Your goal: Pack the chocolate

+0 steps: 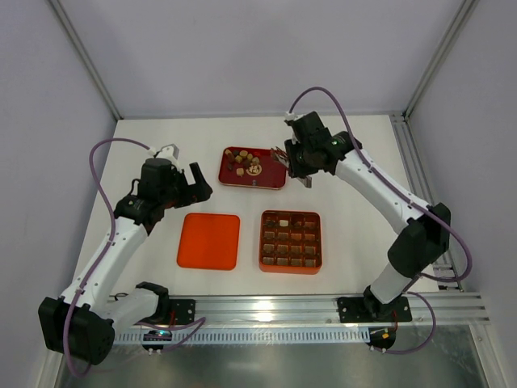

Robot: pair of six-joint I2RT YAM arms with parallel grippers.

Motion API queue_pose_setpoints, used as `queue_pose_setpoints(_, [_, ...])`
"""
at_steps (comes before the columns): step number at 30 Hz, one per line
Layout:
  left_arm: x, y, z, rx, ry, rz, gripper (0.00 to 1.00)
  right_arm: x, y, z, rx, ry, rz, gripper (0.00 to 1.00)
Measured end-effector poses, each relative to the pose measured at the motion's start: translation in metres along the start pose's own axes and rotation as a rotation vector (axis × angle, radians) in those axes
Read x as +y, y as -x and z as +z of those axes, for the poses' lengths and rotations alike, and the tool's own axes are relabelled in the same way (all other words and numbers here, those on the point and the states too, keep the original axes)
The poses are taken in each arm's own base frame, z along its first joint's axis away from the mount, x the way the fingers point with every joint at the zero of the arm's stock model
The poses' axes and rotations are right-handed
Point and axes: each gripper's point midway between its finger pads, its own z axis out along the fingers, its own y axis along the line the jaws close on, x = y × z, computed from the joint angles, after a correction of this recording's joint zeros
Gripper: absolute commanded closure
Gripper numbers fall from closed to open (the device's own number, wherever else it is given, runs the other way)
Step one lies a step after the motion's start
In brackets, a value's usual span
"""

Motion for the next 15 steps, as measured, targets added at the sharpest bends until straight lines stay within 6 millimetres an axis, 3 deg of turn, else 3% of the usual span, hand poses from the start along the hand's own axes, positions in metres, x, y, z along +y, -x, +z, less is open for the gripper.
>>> queue_pose_setpoints(7, [0.000,0.000,0.000,0.000,-0.001,0.000,0.00,-0.012,-0.030,-0.048,-0.034,0.014,0.009,0.69])
queue_pose_setpoints(15, [-0.001,0.000,0.000,0.001,-0.004,0.000,0.00,-0.030,-0.097,-0.089,-0.014,0.021,0.038,0.69])
